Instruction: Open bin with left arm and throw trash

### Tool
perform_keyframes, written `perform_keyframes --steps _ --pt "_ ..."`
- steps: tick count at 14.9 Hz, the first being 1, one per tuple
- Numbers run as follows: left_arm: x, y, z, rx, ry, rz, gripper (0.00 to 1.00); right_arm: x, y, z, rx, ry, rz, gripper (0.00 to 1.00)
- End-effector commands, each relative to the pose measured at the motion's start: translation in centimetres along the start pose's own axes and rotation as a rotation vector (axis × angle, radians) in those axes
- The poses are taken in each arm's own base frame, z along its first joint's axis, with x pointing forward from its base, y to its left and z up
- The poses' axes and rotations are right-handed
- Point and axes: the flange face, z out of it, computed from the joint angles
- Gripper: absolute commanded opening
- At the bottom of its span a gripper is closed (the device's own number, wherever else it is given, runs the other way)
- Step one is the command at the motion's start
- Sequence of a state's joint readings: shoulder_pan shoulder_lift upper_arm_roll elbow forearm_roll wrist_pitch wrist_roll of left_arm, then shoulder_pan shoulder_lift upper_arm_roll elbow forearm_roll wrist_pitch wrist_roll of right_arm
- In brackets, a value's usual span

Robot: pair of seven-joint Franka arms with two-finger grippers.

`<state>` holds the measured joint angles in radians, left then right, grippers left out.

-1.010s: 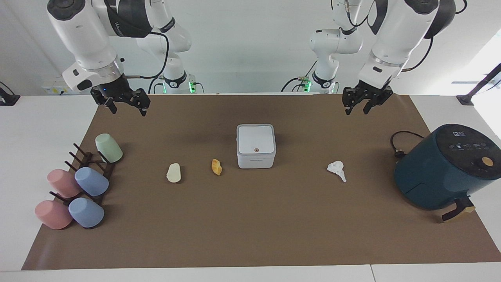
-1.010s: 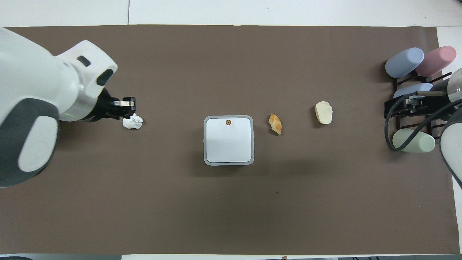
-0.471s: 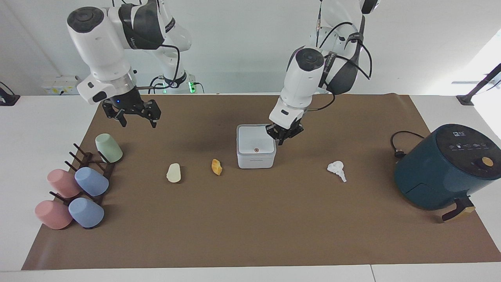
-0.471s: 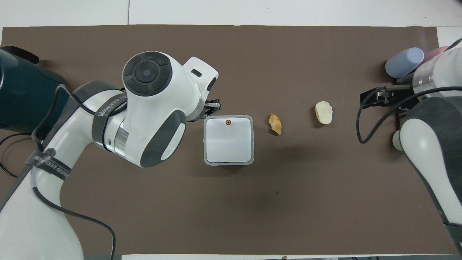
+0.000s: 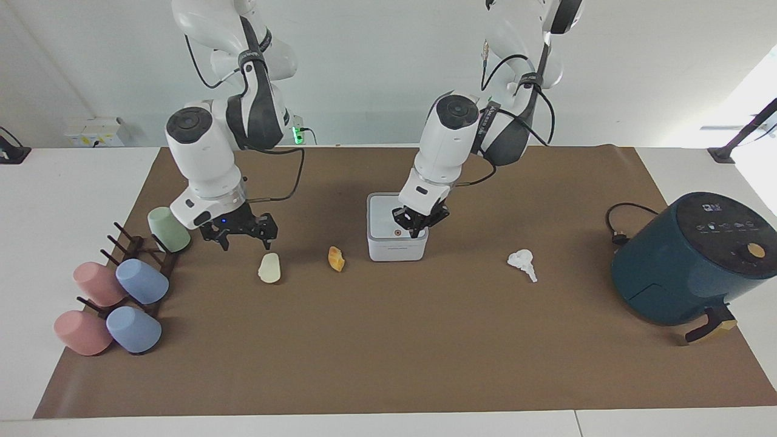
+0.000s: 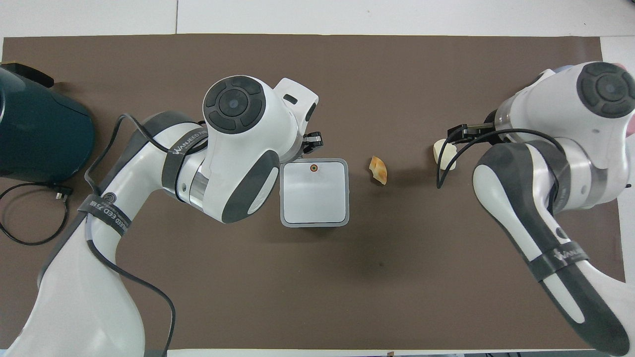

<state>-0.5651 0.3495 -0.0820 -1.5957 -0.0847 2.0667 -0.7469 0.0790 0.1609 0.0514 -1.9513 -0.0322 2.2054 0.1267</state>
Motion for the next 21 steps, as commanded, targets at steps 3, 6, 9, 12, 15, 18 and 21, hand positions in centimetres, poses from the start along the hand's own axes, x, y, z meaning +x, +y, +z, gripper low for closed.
perform_keyframes --steps 3,6,9,12,15,18,21 --pt "-0.4 1.0 0.4 -0.04 -0.015 -0.034 0.0 -1.1 -0.5 5.9 0.02 0.029 -0.025 1.0" --pt "-1.5 1.4 1.5 -0.025 -0.031 -0.018 0.0 -2.1 0.6 8.0 0.017 0.006 -0.019 1.0" --pt "-1.9 1.1 2.6 -0.013 -0.043 -0.017 0.0 -3.1 -0.3 9.8 0.023 0.035 -0.05 1.0" --pt "-2.8 1.5 3.2 -0.005 -0.053 -0.006 0.0 -3.8 -0.2 10.7 0.023 0.036 -0.093 0.96" --pt "-3.0 1.2 4.1 0.001 -0.056 -0.006 0.0 -3.7 0.4 10.7 0.02 0.038 -0.182 0.0" --pt "-4.2 1.4 5.6 0.011 -0.057 0.014 0.0 -3.5 -0.4 9.6 0.023 0.058 -0.138 0.0" --pt "-4.5 0.8 6.9 0.02 -0.058 0.015 0.0 -3.6 -1.6 9.0 0.027 0.063 -0.111 0.0"
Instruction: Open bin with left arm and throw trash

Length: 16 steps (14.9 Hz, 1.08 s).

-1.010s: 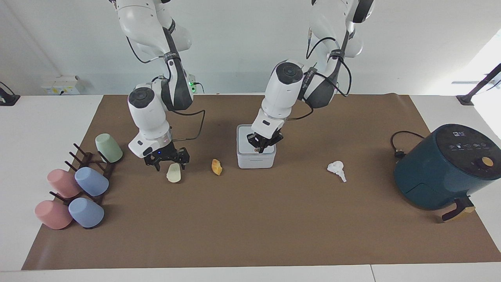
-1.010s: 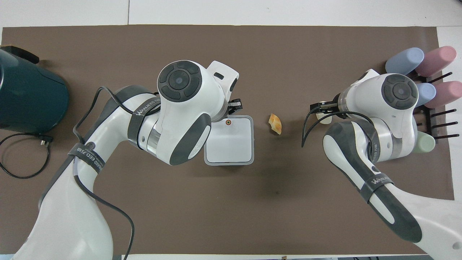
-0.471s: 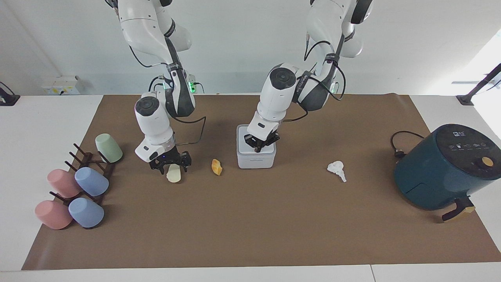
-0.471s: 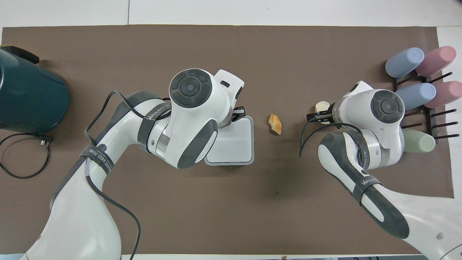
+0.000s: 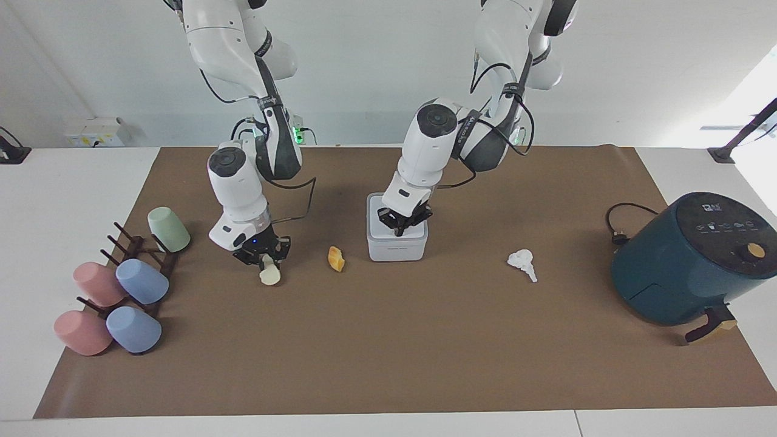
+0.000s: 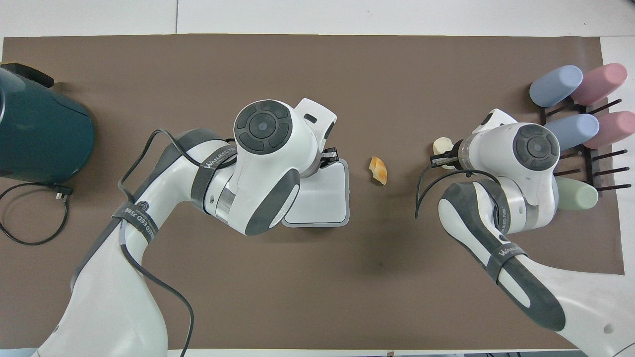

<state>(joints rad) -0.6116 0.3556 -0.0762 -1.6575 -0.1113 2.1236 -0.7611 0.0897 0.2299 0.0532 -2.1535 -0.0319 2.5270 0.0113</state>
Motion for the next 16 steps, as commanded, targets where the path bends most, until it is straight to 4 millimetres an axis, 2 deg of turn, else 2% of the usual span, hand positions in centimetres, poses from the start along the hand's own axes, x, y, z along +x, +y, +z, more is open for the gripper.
perform_keyframes --steps 1,3,5,7,9,10,12,13,14,15,16 --pt "-1.7 -0.3 3.6 0.022 -0.029 0.007 0.0 -0.1 -0.9 -1.2 0.01 0.022 0.024 0.0" --pt "-1.4 -0.4 2.2 0.016 -0.023 0.008 0.0 0.2 -0.9 -2.2 0.009 0.037 0.024 0.0" --pt "-0.9 -1.2 -1.6 0.017 -0.023 0.001 0.0 0.5 -1.0 -3.8 0.009 0.054 0.038 0.0" --pt "0.6 -3.6 -6.0 0.019 -0.025 -0.021 0.0 1.2 -2.4 -6.5 0.011 0.052 0.065 0.0" --pt "1.8 -6.8 -9.4 0.022 -0.03 0.007 0.0 2.2 -2.9 -9.5 0.01 0.029 0.116 0.0" --pt "2.6 -8.5 -10.5 0.028 -0.035 0.029 0.0 2.7 -3.2 -10.7 0.01 0.017 0.131 0.0" --pt "5.1 -13.1 -11.3 0.043 -0.056 0.075 0.0 3.4 -5.8 -13.4 0.017 -0.004 0.164 0.0" --pt "6.6 -15.9 -11.4 0.042 -0.054 0.092 0.22 3.5 -7.5 -14.2 0.022 -0.014 0.2 0.0" --pt "7.8 -18.9 -11.0 0.045 -0.058 0.094 0.61 3.2 -9.4 -14.5 0.027 -0.022 0.238 0.0" --pt "8.7 -21.3 -10.7 0.041 -0.045 0.097 0.79 3.1 -11.0 -14.7 0.035 -0.015 0.275 0.0" --pt "9.1 -22.9 -9.5 0.042 -0.043 0.108 0.83 2.9 -12.5 -14.7 0.046 -0.009 0.319 0.0"
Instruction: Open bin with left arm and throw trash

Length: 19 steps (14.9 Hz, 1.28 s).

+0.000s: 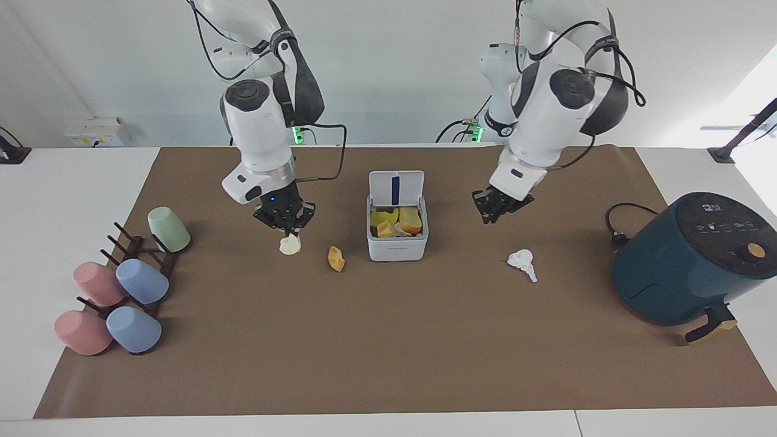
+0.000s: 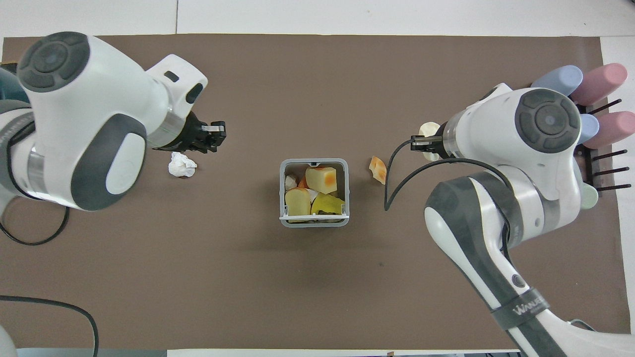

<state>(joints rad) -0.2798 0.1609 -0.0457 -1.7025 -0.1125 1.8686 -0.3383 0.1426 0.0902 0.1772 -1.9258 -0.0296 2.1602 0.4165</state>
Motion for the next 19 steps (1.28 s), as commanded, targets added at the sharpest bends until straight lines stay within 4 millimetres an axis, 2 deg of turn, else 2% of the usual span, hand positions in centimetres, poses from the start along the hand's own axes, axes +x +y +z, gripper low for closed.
perform_keyframes --steps 1,4,7,9,11,14,15,16,17,19 --pt "0.1 -4.3 3.3 -0.012 -0.004 0.019 0.85 -1.2 -3.9 0.0 0.037 -0.001 0.113 0.0" --pt "0.3 -9.1 8.5 -0.009 0.045 -0.058 0.86 -2.8 -8.4 -0.6 0.152 -0.001 0.209 0.0" --pt "0.4 -11.0 11.6 -0.002 0.034 -0.098 0.86 -4.3 -12.2 -1.1 0.257 0.008 0.236 0.0" --pt "0.3 -12.5 13.6 0.0 0.044 -0.129 0.86 -5.2 -13.0 -0.9 0.275 -0.016 0.244 0.0" --pt "0.1 -12.7 15.6 0.0 0.058 -0.175 0.86 -7.3 -14.8 -0.2 0.276 -0.047 0.216 0.0" --pt "0.0 -12.0 16.6 0.0 0.052 -0.213 0.84 -8.7 -15.8 0.5 0.27 -0.068 0.195 0.0" --pt "0.0 -11.8 17.1 0.001 0.049 -0.214 0.81 -8.9 -16.0 0.4 0.27 -0.068 0.193 0.71" --pt "0.0 -11.7 17.6 0.003 0.045 -0.213 0.77 -8.9 -16.0 0.4 0.267 -0.074 0.194 1.0" --pt "0.0 -11.6 17.6 0.002 0.046 -0.21 0.69 -8.9 -16.0 0.4 0.266 -0.075 0.193 1.0" --pt "0.0 -11.7 17.6 0.004 0.045 -0.211 0.37 -8.7 -15.9 0.4 0.267 -0.073 0.193 1.0"
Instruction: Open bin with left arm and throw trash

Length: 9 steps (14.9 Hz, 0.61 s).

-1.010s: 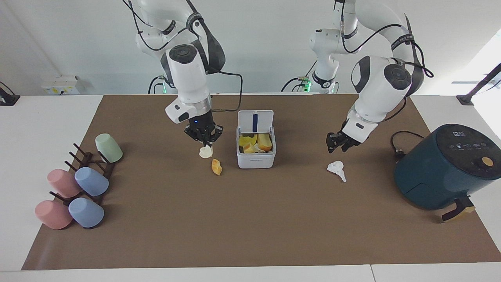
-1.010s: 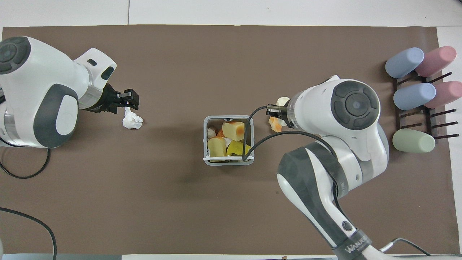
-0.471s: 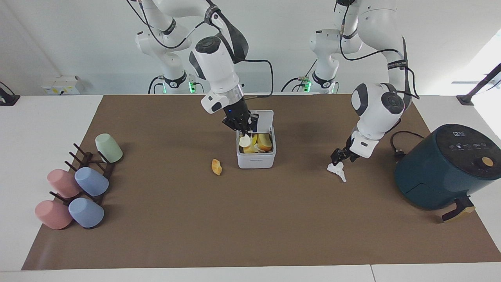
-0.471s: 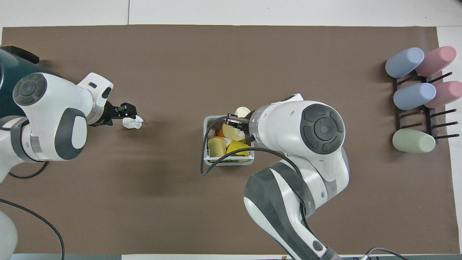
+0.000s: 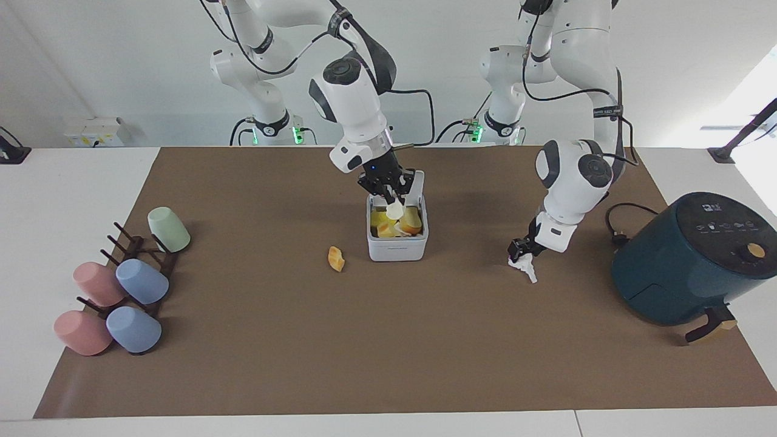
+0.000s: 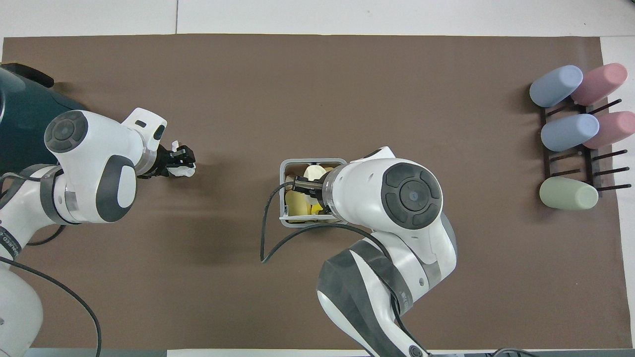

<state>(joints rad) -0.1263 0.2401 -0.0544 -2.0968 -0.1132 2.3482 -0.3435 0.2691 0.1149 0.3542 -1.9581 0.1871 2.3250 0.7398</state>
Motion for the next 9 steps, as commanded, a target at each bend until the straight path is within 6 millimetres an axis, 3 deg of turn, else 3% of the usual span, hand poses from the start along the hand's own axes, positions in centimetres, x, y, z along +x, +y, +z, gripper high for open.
perform_keyframes --steps 1,3,6,8,9 --pt "-0.2 0.1 0.2 -0.01 0.013 -0.016 0.21 0.2 0.2 -0.2 0.014 -0.003 0.024 1.0" --pt "-0.2 0.1 0.2 -0.011 0.013 -0.014 0.0 0.6 0.4 -0.3 0.01 0.0 0.021 1.0" --pt "0.4 0.4 -0.6 -0.017 0.029 -0.007 0.0 0.9 0.6 -0.4 -0.015 0.005 -0.021 1.0" --pt "0.7 0.5 -1.2 -0.022 0.038 0.0 0.0 3.0 2.8 -0.7 -0.054 0.036 -0.108 1.0" --pt "1.4 1.1 -2.6 -0.031 0.054 0.006 0.0 4.6 4.4 -0.9 -0.071 0.046 -0.151 1.0"
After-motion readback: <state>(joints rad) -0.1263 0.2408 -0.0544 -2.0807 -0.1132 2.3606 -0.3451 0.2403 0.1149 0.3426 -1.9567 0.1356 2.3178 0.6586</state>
